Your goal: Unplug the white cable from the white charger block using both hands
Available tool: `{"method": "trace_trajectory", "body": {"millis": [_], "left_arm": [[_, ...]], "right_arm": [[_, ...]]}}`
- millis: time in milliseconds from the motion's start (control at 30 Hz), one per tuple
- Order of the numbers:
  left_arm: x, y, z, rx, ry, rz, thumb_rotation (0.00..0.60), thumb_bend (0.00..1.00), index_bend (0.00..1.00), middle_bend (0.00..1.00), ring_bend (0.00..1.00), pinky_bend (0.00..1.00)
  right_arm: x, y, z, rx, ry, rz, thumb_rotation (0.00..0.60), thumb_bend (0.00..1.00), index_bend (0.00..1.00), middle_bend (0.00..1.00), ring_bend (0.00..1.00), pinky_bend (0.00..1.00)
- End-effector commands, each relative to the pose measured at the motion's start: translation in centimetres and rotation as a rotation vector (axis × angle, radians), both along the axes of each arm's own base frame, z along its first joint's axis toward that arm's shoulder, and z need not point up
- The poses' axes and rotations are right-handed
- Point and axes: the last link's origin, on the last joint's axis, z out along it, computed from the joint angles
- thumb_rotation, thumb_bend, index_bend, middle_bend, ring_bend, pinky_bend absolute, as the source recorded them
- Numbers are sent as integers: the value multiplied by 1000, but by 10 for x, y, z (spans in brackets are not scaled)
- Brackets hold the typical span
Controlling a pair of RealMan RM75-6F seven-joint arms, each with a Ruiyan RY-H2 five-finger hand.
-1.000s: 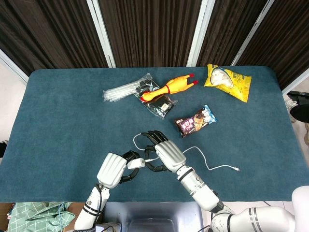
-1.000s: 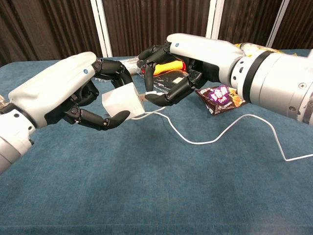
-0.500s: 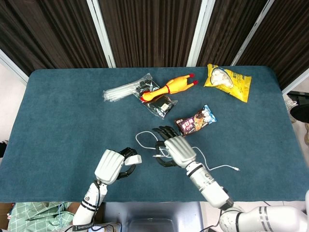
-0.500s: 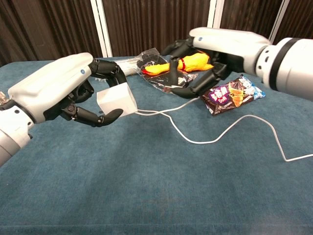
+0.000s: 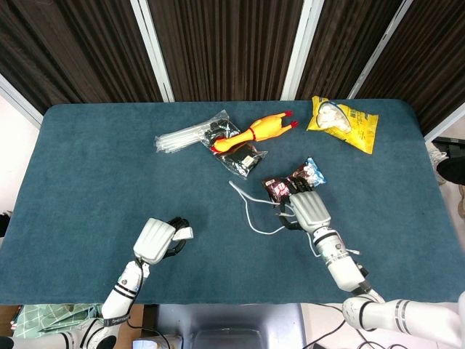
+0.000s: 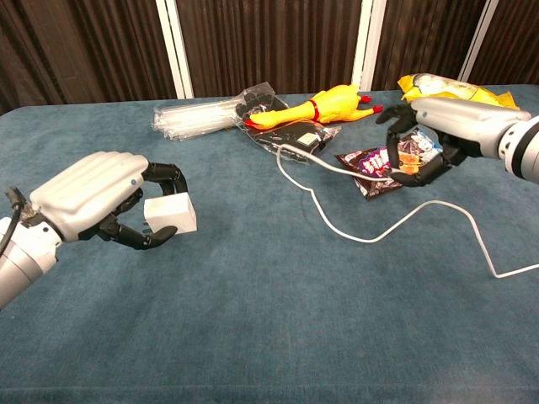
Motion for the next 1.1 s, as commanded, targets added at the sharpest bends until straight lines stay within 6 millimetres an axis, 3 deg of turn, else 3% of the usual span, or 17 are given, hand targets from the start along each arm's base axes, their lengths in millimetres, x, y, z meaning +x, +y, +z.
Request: {"method": "trace_trajectory", "body": {"millis": [33, 200, 433, 533, 733, 900, 1100], "left_arm": [[-3, 3, -11, -17, -4, -8, 600, 539, 686, 720, 842, 979], [-8, 8, -16, -6, 31, -33, 600, 486, 598, 590, 589, 684], [-11, 10, -14, -9, 49, -29, 600, 435, 325, 311, 270, 413], [-14, 10, -14, -34, 81, -1, 600, 431, 219, 212, 170, 352], [-16, 8, -9, -69, 118, 40, 600, 418, 88, 100, 90, 279], [-10, 4, 5, -60, 64, 42, 600, 417, 71, 81, 89, 276], [-10, -11, 50, -37, -31, 19, 600, 415, 50, 57, 74, 258]], "right_arm": [[-24, -4, -19, 12, 58, -29, 600, 634, 744, 193, 0, 0], [-28, -6, -24, 21, 56, -26, 600, 634, 561, 175, 0, 0], [-26, -6, -15, 44, 51, -26, 600, 601, 245, 62, 0, 0], [-23, -3, -9, 53, 41, -22, 600, 568, 144, 34, 0, 0], [-19, 4, 10, 45, 9, -2, 600, 536, 57, 9, 0, 0], [-20, 18, 39, 18, -27, 20, 600, 504, 9, 0, 0, 0], [-38, 56, 88, -20, -16, 18, 600, 399, 0, 0, 0, 0]]}}
